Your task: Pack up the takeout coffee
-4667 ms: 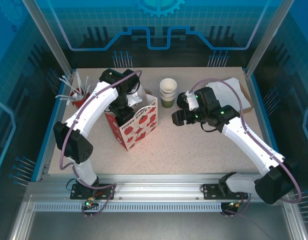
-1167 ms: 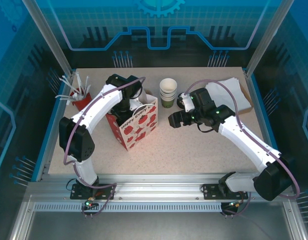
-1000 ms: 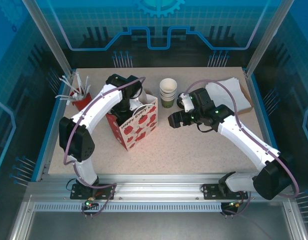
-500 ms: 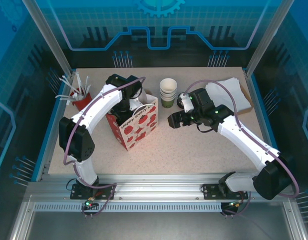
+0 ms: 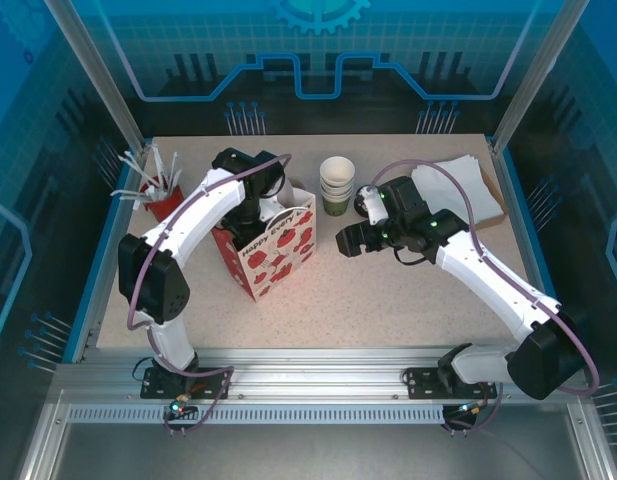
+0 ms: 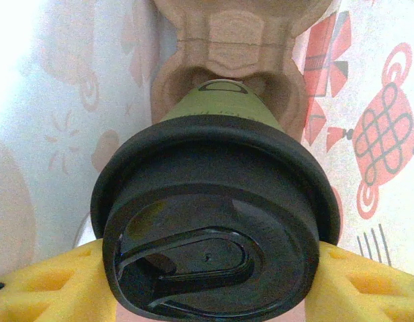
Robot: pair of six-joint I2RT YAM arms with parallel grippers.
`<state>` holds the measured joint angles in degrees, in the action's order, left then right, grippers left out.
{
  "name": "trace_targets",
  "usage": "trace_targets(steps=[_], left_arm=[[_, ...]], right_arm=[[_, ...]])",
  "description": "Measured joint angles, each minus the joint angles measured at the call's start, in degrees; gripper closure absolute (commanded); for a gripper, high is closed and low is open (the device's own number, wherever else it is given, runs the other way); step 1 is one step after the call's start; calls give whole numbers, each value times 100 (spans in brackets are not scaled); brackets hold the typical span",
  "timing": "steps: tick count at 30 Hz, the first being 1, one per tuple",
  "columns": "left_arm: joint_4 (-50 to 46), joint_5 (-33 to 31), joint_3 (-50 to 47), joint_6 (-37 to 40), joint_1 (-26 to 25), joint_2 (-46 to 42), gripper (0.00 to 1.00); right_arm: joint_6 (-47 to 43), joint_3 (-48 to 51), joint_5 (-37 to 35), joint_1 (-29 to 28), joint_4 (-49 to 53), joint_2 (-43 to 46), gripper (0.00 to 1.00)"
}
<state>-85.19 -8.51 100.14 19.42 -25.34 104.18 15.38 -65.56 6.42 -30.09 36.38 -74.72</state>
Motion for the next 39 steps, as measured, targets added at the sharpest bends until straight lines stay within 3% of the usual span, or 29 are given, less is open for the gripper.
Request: trace_targets(steps=[39], left_arm=[[-136,87,-4,4,83,-251,51]], right_arm=[[2,0,0,-31,0,-31,10]])
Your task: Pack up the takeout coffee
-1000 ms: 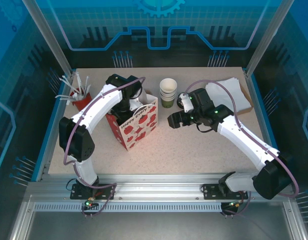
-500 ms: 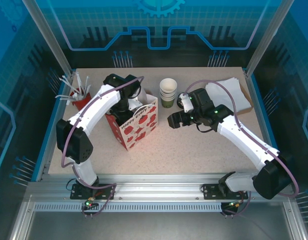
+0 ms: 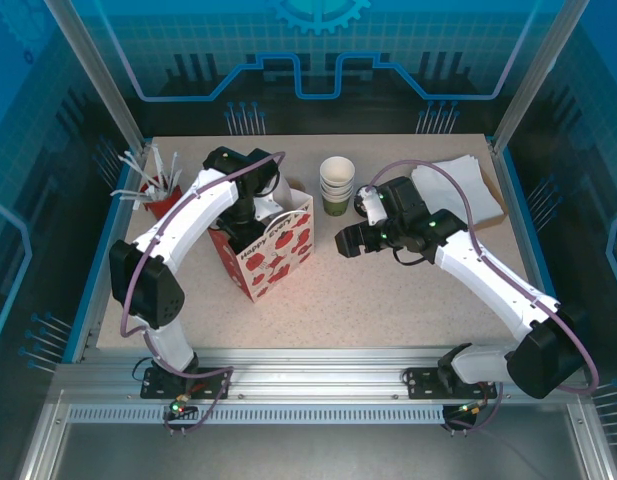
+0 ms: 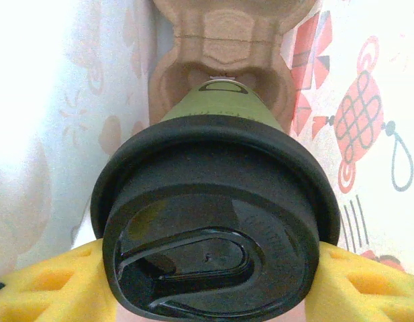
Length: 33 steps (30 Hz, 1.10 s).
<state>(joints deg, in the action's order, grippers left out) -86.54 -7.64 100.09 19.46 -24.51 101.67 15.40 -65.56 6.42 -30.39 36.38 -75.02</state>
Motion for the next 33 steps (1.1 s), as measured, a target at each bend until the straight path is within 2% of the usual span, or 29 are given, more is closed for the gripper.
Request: trace_targets(steps=[33], left_arm=[[157,-4,-101,-2,35,308,50]], right_arm=[[0,0,0,-70,0,-55,10]])
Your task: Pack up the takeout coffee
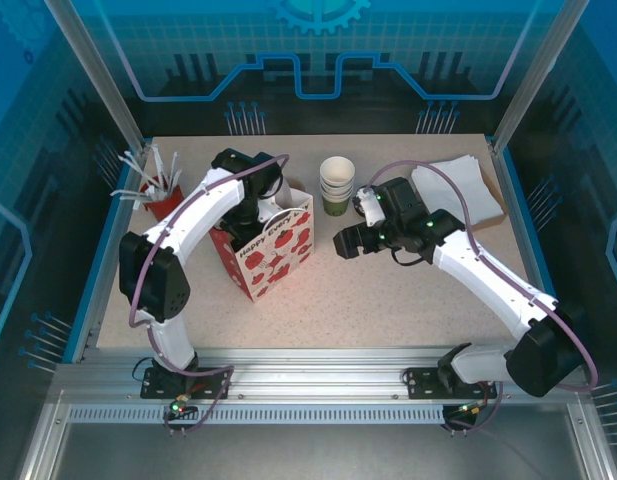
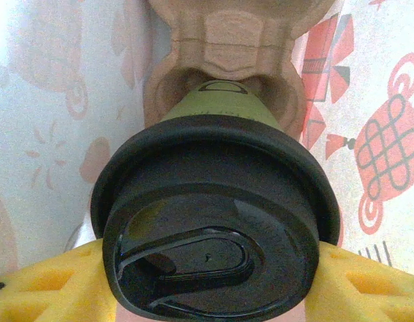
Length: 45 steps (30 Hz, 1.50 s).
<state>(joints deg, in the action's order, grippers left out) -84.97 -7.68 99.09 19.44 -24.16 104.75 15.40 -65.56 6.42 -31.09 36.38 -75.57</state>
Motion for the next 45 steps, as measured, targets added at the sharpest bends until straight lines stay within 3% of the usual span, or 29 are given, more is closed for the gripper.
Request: trace_targets(steps=[45], left_arm=[[210,0,-138,0,0,225,50]], right_arm=[[0,0,0,-15,-2,-37,10]])
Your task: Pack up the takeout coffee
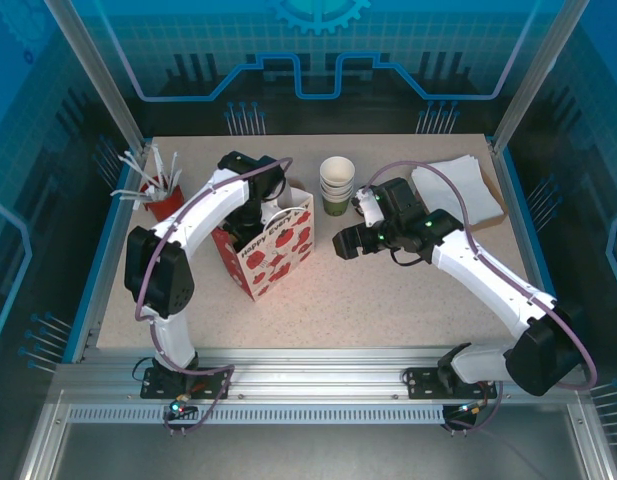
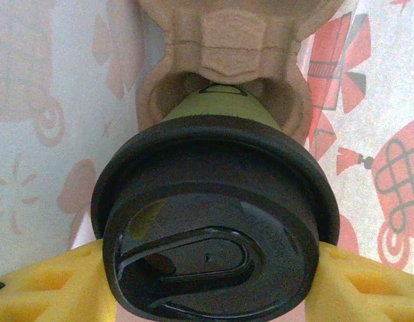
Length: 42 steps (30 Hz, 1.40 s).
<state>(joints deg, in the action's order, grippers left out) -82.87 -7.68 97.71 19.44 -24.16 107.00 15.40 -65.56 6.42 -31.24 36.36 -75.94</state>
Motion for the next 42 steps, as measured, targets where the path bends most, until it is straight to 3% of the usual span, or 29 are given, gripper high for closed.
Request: trace_targets(steps=[31,42], left_arm=[[289,2,-332,-28,11,37,48],[295,4,-332,-122,11,9,34]], right_arm=[[2,0,-2,-146,-42,-122,10],[0,0,-7,-146,-42,-122,10]])
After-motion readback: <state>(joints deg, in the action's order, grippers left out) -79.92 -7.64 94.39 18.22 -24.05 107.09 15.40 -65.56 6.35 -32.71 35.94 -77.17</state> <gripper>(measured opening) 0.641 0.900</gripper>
